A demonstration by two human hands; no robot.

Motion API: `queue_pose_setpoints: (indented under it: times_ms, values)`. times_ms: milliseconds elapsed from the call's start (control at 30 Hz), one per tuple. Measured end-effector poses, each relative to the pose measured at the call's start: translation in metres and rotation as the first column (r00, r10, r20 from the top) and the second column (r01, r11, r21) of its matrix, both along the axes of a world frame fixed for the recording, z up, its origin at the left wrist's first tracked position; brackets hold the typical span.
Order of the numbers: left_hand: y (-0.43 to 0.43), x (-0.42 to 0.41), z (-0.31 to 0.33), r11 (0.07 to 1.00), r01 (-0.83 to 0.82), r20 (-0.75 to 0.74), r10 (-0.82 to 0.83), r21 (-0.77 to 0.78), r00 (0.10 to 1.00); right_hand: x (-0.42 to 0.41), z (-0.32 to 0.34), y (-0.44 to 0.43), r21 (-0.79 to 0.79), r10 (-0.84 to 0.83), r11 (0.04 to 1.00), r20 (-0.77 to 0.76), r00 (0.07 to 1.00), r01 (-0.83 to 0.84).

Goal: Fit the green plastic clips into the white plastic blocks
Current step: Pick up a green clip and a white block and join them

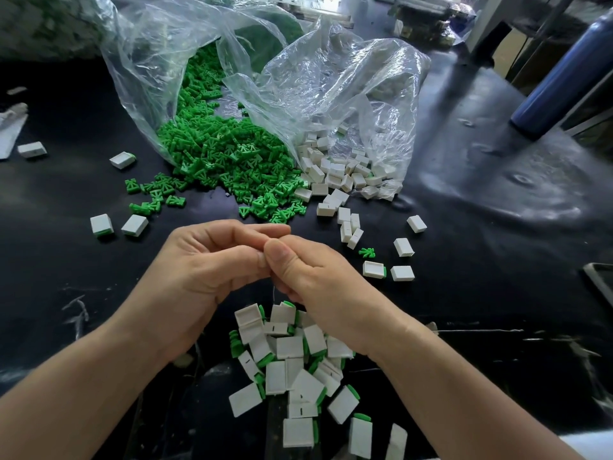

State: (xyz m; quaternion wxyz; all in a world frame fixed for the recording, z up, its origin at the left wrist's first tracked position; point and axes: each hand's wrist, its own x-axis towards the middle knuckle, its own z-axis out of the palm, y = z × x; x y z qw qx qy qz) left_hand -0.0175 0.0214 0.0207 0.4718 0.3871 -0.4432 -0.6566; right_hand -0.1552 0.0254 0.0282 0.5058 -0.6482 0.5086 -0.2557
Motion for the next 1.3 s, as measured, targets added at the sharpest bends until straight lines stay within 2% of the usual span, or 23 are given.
queue_pose_setpoints:
  times_ms: [100,233,333,400,567,800,967,1167,1300]
  values:
    - [0.0,0.001,-0.001,1.0,0.017,0.019,-0.016,-0.011,1.0,-0.002,0.0,-0.001,0.057,-0.002,0.998,0.055,0.999,-0.001]
    - [0.0,0.001,-0.001,0.998,0.053,-0.033,-0.054,-0.021,0.998,-0.006,0.005,-0.003,0.141,-0.036,0.99,0.173,0.984,0.011]
    - [0.002,0.0,0.002,0.995,0.088,-0.015,-0.088,-0.041,0.996,-0.009,0.008,-0.005,0.166,-0.057,0.986,0.186,0.981,0.026]
    - [0.001,0.0,0.002,0.998,0.056,0.015,-0.056,-0.021,0.998,-0.012,0.008,-0.007,0.164,-0.076,0.985,0.164,0.984,0.049]
    - [-0.001,0.0,-0.001,0.998,-0.057,0.083,0.056,0.009,0.995,-0.019,0.005,-0.014,-0.028,-0.226,0.973,0.072,0.972,0.228]
    - [0.0,-0.002,-0.003,0.996,-0.064,0.243,0.076,-0.056,0.967,-0.018,0.002,-0.012,-0.145,-0.153,0.976,0.061,0.986,0.161]
    - [0.001,-0.003,-0.001,0.998,-0.046,0.259,0.057,-0.048,0.964,-0.019,0.001,-0.013,-0.221,-0.167,0.963,-0.041,0.985,0.154]
    - [0.001,-0.005,0.001,0.997,-0.062,0.273,0.07,-0.039,0.959,-0.012,-0.002,-0.007,-0.37,-0.189,0.926,-0.273,0.943,0.078]
    - [0.001,-0.005,0.001,0.997,-0.063,0.267,0.069,-0.031,0.961,-0.015,0.0,-0.009,-0.31,-0.17,0.946,-0.24,0.956,0.091]
